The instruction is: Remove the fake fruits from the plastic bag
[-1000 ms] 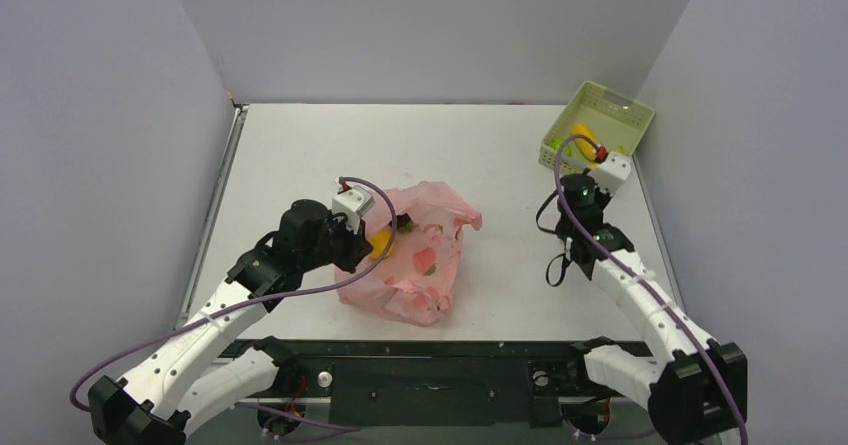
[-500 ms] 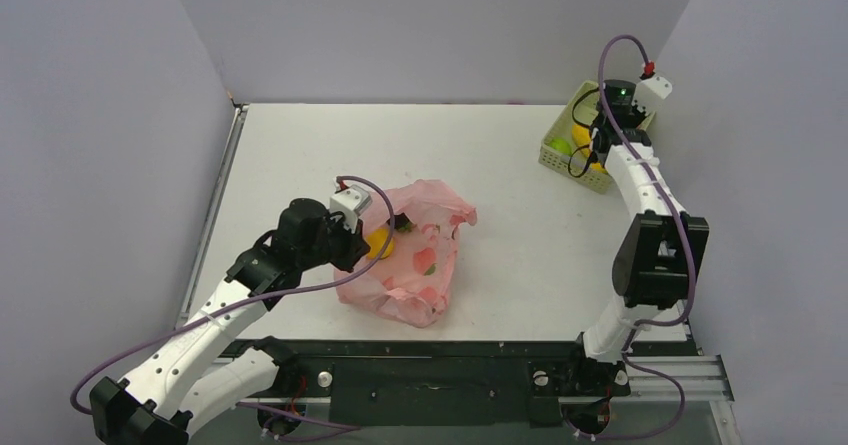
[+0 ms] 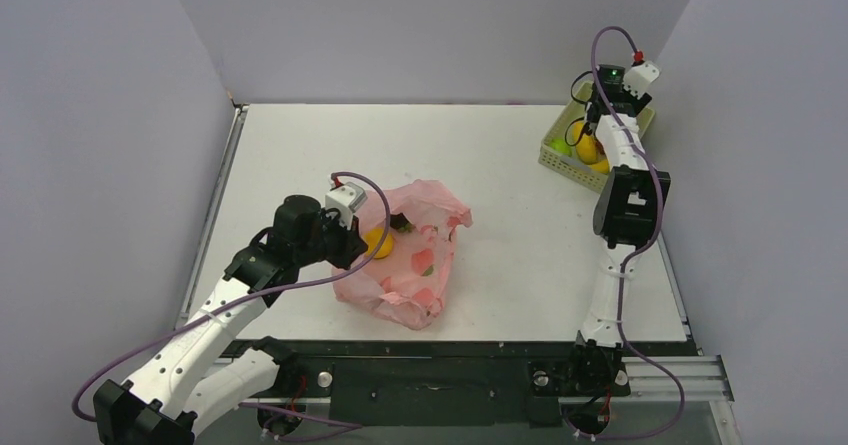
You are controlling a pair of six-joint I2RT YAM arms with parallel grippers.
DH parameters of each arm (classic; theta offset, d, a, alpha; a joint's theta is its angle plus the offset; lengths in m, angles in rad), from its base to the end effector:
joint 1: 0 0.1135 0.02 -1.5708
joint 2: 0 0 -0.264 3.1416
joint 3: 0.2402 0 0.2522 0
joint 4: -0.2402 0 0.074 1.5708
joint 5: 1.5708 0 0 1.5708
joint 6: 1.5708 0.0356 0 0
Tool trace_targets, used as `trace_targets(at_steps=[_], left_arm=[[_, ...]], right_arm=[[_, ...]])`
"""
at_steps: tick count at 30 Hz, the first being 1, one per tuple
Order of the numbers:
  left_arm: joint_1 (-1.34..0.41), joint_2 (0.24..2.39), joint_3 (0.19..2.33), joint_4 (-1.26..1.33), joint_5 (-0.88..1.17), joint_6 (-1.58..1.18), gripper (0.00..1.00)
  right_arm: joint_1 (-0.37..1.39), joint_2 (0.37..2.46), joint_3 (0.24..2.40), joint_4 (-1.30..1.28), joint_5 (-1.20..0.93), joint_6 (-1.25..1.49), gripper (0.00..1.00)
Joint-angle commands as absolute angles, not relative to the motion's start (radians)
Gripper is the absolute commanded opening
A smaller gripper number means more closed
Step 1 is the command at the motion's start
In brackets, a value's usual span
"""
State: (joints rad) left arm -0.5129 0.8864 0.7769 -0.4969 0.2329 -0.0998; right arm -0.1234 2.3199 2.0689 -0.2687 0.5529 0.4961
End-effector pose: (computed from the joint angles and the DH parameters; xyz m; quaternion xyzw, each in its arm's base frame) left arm 0.1636 -0.1016 0.2890 0.2332 0.8502 -0.2371 0.4081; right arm 0.5361 -0.0853 0.2523 0.3841 0.7509 -0.1426 0.5180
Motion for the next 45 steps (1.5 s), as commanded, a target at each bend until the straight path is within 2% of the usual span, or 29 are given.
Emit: trace_targets(at_steps=[1, 8, 17, 24, 29, 35, 39, 45], left_arm=[[-0.503, 0.889, 0.81, -0.466, 0.255, -0.095, 0.0], [-0.498, 0.888, 0.807, -0.46, 0.246, -0.095, 0.0], [-0.557, 0.949, 0.804, -0.454, 0.217, -0.1, 0.0], [-0.566, 0.958, 0.814, -0.476, 0.214, -0.107, 0.0], [-0.566, 0.964, 0.812, -0.473, 0.229, -0.106, 0.0], [-0.567, 1.017, 0.817, -0.489, 0.26, -0.104, 0.0], [-0.57, 1.041, 0.828, -0.505, 0.27, -0.101, 0.0], [-0.606, 0.991, 0.807, -0.466, 0.285, -0.103, 0.0]], right_arm=[[-0.117, 2.337, 2.208, -0.364, 0.554, 0.427, 0.54], [-0.101, 2.113, 1.916, -0.345, 0.496, 0.487, 0.57], [0.063, 1.727, 1.412, -0.251, 0.439, 0.528, 0.6], [0.331, 1.327, 0.987, -0.182, 0.376, 0.599, 0.6], [0.538, 1.052, 0.809, -0.149, 0.381, 0.657, 0.6], [0.847, 0.838, 0.603, -0.081, 0.376, 0.713, 0.59], [1.047, 0.81, 0.493, 0.123, 0.389, 0.67, 0.59], [1.263, 0.979, 0.564, 0.241, 0.468, 0.518, 0.61]])
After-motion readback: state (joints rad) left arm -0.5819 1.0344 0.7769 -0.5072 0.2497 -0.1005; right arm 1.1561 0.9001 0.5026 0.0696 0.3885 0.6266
